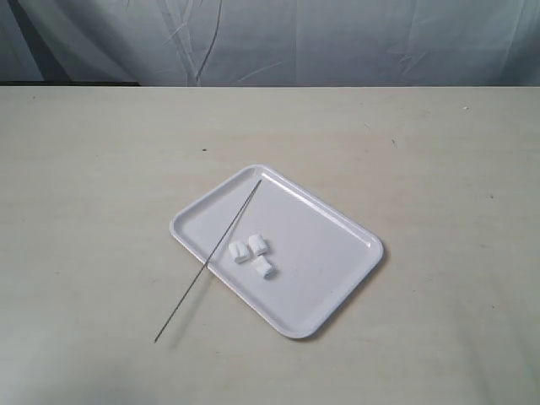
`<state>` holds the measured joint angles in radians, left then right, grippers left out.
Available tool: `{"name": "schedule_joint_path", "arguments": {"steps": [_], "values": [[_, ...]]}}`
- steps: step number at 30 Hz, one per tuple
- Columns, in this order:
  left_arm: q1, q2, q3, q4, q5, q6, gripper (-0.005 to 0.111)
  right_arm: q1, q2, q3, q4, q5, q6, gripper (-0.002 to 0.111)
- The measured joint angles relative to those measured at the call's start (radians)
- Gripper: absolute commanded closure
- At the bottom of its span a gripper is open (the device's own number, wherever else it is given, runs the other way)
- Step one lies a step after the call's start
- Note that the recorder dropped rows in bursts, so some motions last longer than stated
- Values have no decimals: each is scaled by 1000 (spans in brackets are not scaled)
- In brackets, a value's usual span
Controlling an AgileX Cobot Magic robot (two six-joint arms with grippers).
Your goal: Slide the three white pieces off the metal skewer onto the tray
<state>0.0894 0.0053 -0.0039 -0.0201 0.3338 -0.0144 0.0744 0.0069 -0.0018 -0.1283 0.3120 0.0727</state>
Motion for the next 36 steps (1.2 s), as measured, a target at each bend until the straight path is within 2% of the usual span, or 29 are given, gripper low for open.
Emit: {"name": "schedule_joint_path", "arguments": {"steps": [31, 33, 36], "values": [[0, 0, 0, 0, 8, 0, 107, 0, 0, 0, 40, 7, -65, 52], [0, 0, 0, 0, 8, 0, 107, 0, 0, 0, 42, 7, -65, 57], [0, 0, 0, 0, 8, 0, 107, 0, 0, 0, 42, 9, -65, 82]]}}
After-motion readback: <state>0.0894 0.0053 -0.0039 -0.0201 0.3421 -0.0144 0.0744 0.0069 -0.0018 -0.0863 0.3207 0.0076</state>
